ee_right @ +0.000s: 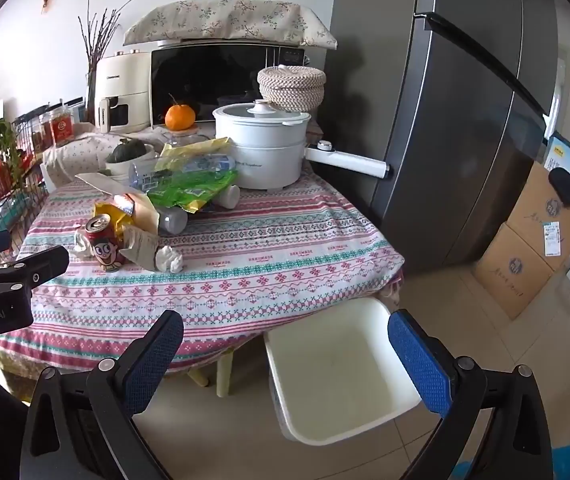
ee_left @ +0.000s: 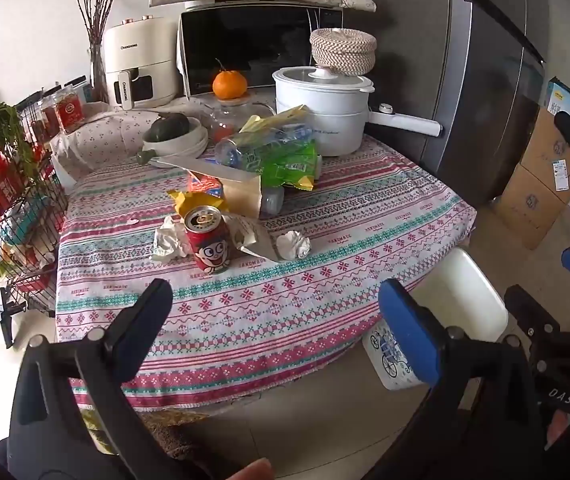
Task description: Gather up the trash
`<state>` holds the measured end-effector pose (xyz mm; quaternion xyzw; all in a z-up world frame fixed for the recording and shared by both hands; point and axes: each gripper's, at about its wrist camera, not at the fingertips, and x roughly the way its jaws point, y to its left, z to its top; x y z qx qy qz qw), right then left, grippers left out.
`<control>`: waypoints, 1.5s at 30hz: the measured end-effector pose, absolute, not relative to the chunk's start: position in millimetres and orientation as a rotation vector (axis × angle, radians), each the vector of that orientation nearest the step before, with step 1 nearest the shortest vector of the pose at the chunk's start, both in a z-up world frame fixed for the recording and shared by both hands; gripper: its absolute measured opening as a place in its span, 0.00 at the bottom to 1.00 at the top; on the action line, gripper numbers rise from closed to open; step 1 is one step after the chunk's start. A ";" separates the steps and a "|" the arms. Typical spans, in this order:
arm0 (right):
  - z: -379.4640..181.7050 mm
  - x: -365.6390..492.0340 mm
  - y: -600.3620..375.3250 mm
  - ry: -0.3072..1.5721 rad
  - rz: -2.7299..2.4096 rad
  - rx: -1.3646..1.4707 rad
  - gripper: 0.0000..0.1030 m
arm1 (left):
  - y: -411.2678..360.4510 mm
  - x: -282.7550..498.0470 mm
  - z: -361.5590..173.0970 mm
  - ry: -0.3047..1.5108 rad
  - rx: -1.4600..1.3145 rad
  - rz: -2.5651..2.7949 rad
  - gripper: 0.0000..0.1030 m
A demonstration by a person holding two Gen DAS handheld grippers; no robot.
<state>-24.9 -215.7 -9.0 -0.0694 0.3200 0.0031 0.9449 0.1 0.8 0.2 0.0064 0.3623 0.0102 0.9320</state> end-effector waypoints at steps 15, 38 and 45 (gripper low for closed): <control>-11.6 -19.2 -224.5 0.643 -0.011 -0.090 1.00 | -3.6 1.2 -6.8 0.747 0.020 0.009 0.99; -6.8 -22.7 -228.7 0.619 -0.026 -0.067 1.00 | -6.6 3.0 -11.6 0.755 0.023 0.014 0.99; -6.6 -24.0 -229.3 0.615 -0.030 -0.063 1.00 | -7.0 1.6 -10.8 0.753 0.022 0.014 0.99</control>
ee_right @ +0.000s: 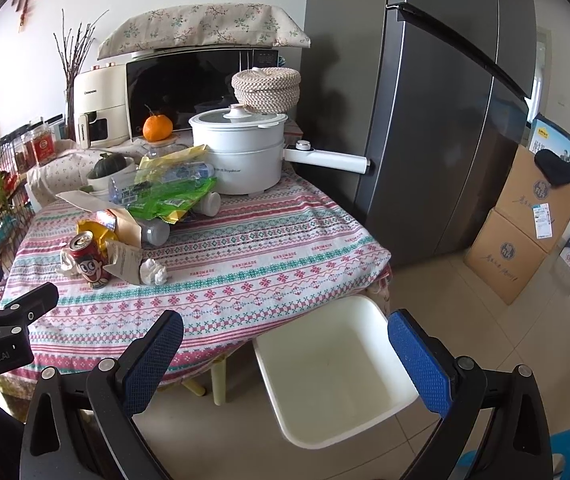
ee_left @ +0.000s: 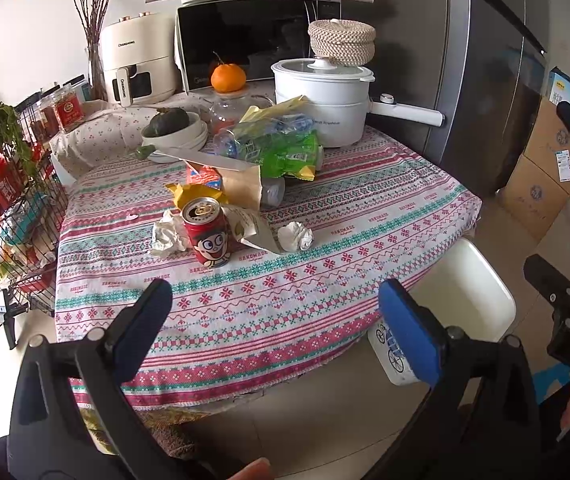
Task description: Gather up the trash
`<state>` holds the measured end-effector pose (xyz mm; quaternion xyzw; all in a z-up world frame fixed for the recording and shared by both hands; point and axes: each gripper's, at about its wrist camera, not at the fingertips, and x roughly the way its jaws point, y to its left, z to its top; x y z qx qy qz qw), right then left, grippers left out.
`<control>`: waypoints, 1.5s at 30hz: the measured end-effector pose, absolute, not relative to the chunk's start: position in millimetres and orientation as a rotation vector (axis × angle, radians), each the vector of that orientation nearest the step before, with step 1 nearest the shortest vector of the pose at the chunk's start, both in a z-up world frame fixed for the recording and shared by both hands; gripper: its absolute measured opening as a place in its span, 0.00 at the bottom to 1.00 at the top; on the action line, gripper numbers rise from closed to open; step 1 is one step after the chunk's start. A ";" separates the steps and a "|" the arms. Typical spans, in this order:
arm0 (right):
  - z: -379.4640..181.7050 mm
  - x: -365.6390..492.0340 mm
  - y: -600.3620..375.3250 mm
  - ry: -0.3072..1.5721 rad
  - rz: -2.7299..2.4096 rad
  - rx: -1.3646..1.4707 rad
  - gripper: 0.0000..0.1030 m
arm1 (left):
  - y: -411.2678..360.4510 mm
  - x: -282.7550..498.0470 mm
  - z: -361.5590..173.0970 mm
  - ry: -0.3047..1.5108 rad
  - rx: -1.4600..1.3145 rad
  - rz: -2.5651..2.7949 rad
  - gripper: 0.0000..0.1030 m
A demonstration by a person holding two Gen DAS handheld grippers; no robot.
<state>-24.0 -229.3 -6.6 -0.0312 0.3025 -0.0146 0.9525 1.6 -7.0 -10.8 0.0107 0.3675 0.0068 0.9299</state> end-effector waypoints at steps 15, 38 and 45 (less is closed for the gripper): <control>-9.1 -23.8 -225.4 0.628 -0.026 -0.070 1.00 | -7.2 1.9 -10.9 0.757 0.020 0.011 0.99; -10.8 -21.1 -225.8 0.633 -0.028 -0.061 1.00 | -3.7 0.4 -8.7 0.746 0.008 0.013 0.99; -11.6 -20.3 -226.7 0.633 -0.030 -0.060 1.00 | -2.3 0.3 -8.6 0.743 0.009 0.013 0.99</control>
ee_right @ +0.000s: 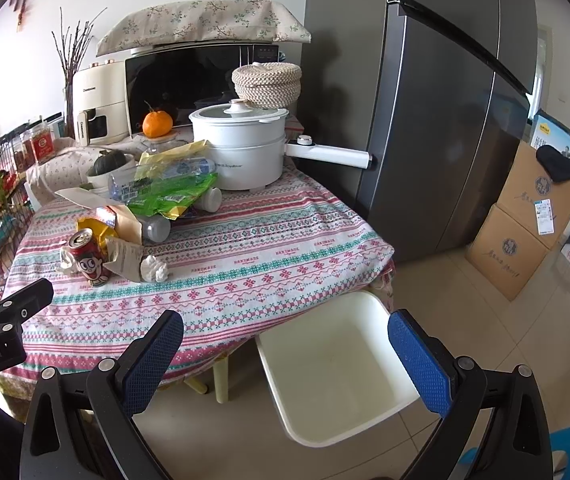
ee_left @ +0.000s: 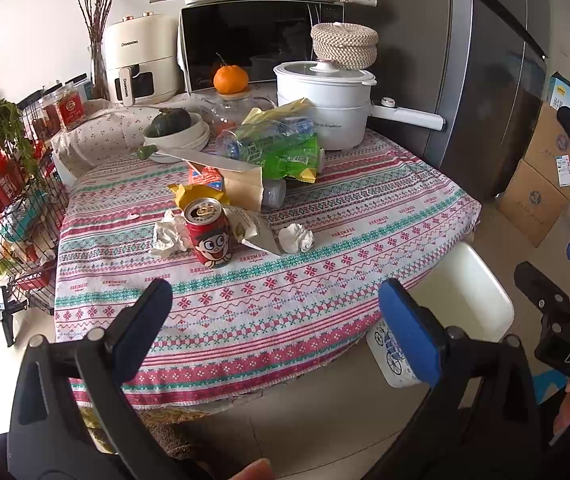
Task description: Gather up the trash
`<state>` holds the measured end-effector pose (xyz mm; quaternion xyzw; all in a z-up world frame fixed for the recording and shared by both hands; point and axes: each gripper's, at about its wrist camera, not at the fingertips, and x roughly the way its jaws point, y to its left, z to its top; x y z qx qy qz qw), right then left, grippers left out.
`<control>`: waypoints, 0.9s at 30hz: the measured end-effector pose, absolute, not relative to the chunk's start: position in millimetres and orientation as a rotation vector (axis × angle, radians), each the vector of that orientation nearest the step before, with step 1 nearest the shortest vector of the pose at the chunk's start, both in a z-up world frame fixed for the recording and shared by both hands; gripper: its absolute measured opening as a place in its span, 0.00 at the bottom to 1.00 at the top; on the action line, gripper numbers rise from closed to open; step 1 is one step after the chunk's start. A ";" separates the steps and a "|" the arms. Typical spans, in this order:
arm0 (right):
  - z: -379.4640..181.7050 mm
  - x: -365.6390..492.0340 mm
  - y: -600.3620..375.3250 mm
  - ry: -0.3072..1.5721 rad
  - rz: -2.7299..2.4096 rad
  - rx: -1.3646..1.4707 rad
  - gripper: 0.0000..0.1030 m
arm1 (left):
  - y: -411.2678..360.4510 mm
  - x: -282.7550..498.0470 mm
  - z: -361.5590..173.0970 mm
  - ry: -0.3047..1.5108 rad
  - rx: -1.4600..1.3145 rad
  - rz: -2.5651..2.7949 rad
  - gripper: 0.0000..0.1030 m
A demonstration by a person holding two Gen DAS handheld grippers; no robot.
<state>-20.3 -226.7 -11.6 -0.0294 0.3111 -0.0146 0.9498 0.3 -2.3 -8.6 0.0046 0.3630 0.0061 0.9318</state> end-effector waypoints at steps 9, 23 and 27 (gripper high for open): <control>-12.7 -19.5 -227.5 0.634 -0.032 -0.057 1.00 | -0.1 -0.3 -9.3 0.740 0.011 0.016 0.99; -0.6 -14.2 -221.1 0.632 -0.028 -0.075 1.00 | 5.2 6.7 -17.9 0.776 0.022 0.053 0.99; 6.1 -9.2 -213.6 0.657 0.018 -0.087 1.00 | 11.9 12.0 -17.6 0.782 0.018 0.070 0.99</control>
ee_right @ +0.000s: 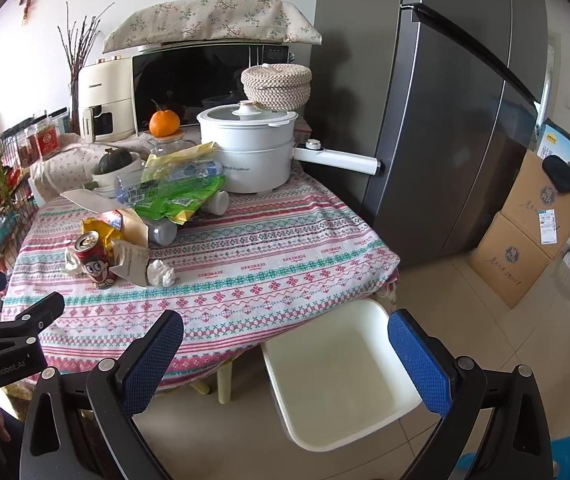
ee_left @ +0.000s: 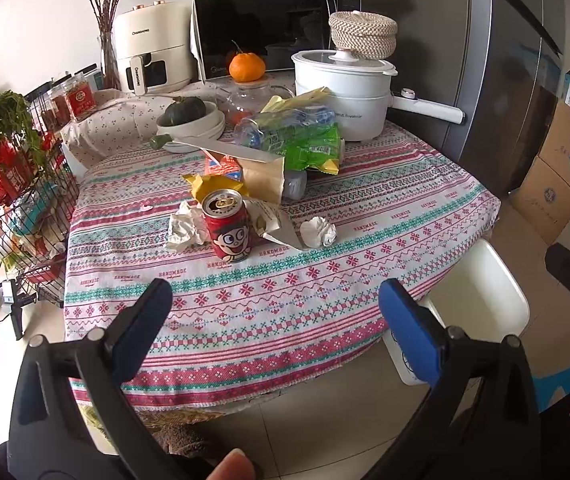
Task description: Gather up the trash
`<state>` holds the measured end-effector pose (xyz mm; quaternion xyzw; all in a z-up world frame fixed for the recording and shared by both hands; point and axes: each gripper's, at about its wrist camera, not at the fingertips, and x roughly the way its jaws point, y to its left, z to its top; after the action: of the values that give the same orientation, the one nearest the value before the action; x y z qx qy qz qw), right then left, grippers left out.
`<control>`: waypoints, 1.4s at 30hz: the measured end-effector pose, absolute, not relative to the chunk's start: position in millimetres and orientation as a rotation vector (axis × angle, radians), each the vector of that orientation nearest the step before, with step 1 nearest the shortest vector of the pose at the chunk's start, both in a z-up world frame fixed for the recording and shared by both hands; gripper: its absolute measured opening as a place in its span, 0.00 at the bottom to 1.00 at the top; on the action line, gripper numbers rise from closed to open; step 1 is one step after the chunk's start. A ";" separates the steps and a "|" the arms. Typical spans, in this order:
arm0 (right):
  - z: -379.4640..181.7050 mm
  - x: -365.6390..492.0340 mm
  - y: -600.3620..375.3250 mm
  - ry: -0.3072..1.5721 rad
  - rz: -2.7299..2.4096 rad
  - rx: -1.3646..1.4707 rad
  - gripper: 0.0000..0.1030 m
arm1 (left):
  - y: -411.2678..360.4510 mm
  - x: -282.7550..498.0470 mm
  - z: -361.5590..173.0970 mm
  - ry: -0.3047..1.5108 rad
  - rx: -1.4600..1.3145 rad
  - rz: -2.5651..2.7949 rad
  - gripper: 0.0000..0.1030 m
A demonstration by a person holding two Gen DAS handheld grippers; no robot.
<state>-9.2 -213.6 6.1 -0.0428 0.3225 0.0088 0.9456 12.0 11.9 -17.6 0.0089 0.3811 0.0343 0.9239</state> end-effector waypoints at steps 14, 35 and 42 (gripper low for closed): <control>11.3 71.9 -186.4 0.812 0.223 -0.080 1.00 | 66.4 105.7 -16.5 0.996 -0.040 0.015 0.99; -69.2 162.8 -166.3 1.050 0.364 0.050 1.00 | 80.7 177.2 -95.9 1.099 -0.073 -0.059 0.54; -83.3 183.2 -135.6 1.071 0.406 0.098 0.94 | 95.4 159.4 -72.5 1.024 -0.087 -0.063 0.54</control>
<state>183.2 -135.6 -83.3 0.0464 0.5065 0.1919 0.8393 159.4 95.4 -72.5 -0.0414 0.4898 -0.0303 0.8703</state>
